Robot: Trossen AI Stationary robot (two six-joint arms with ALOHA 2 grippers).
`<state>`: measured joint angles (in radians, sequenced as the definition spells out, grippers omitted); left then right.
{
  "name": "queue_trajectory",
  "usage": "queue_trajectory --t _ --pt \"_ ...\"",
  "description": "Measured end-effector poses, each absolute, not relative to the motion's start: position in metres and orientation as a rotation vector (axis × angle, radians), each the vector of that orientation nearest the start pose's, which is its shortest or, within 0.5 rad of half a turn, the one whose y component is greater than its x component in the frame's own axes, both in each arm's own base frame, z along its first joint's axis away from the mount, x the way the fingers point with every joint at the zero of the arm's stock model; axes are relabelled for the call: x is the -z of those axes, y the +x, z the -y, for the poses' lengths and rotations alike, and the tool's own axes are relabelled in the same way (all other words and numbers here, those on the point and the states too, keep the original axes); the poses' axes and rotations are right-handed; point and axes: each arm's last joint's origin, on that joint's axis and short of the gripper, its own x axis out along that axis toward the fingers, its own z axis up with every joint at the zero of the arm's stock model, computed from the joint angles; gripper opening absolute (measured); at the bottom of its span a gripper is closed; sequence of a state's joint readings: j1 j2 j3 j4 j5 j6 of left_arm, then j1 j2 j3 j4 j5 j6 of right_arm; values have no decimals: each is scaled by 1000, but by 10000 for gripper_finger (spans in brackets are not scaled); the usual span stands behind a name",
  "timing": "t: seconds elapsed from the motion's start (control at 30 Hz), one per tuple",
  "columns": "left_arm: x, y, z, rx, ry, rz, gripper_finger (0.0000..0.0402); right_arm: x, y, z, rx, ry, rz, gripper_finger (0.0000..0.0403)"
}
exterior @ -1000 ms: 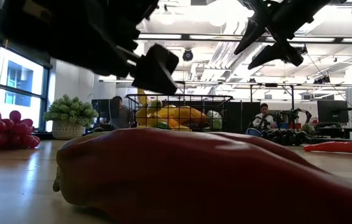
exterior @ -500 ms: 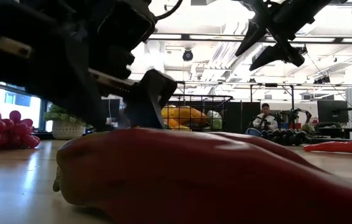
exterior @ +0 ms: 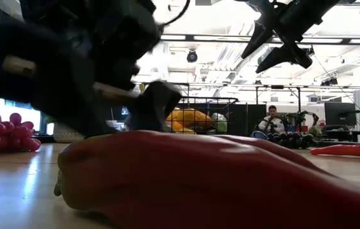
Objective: Build produce basket
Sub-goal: Put the purple eggplant into the black wire basket
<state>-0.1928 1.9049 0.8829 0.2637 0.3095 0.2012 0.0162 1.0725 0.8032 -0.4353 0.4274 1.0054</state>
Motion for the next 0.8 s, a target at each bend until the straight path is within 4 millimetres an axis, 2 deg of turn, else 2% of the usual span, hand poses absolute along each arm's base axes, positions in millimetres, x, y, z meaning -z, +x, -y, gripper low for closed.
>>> queue_trajectory --t 0.3,0.43,0.7,0.8 --pt "-107 346 77 549 137 -721 260 -266 217 8 703 790 -440 224" --pt "-107 346 77 553 146 -723 221 -266 217 8 704 790 -441 224" --pt "-107 346 76 540 126 -730 116 -266 217 8 706 797 -441 224" --pt "-107 347 73 516 83 -742 106 -266 217 8 701 800 -444 224"
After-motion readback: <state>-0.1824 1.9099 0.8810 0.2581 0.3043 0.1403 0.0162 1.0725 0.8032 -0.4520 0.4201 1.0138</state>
